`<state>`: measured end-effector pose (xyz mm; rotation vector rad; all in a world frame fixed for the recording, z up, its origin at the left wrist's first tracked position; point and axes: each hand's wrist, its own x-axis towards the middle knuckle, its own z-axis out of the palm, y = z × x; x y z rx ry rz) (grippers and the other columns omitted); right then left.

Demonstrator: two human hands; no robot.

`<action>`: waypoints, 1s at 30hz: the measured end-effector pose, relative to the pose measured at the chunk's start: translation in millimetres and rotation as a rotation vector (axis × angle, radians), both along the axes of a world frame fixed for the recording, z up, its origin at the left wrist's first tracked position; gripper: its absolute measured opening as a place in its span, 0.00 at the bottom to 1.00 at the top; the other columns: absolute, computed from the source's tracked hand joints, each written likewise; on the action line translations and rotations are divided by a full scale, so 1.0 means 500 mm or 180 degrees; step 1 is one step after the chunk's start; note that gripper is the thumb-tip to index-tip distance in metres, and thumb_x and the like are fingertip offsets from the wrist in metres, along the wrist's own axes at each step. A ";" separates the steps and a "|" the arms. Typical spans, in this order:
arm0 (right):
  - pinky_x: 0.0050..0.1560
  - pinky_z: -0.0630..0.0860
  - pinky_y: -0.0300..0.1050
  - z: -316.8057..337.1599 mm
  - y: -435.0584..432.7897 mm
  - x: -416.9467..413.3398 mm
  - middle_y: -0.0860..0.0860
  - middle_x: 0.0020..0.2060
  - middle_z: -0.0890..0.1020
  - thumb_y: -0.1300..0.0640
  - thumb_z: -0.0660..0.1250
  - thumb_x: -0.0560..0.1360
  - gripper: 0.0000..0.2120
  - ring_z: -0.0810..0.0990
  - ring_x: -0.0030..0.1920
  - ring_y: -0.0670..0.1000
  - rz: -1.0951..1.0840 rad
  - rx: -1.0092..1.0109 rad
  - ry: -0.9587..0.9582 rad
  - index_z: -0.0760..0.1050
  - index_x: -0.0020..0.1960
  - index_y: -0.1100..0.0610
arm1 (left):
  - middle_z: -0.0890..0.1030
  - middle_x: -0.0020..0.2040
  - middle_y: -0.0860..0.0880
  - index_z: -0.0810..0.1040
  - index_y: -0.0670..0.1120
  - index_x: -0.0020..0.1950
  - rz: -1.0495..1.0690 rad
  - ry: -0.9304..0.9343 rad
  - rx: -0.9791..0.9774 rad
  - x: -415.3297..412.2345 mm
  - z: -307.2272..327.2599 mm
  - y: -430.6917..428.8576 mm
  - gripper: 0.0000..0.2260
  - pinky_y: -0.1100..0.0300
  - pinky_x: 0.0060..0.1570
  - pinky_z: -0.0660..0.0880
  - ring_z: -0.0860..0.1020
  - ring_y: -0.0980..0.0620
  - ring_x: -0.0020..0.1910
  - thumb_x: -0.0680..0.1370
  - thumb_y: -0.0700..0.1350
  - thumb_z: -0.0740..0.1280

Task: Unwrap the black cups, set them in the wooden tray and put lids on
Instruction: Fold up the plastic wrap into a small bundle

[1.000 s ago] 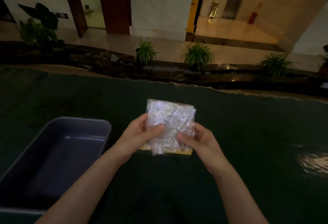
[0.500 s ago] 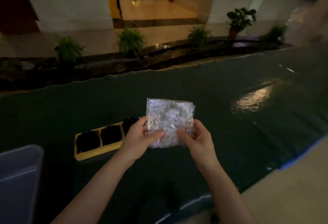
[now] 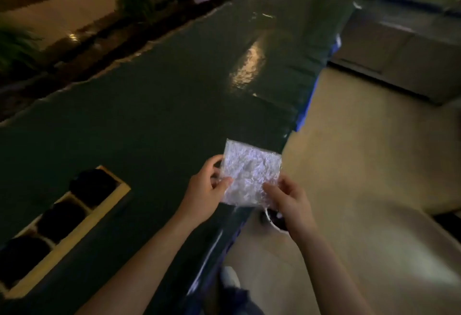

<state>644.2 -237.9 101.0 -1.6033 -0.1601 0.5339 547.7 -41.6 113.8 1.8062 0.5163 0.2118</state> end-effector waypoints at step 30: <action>0.36 0.72 0.43 -0.799 -0.278 0.364 0.61 0.43 0.79 0.69 0.72 0.76 0.07 0.77 0.40 0.55 -0.2320 -0.1094 0.2644 0.75 0.43 0.62 | 0.67 0.76 0.38 0.75 0.38 0.69 -0.1978 0.0550 0.3387 0.589 -0.483 -0.154 0.22 0.52 0.79 0.52 0.60 0.40 0.79 0.78 0.48 0.66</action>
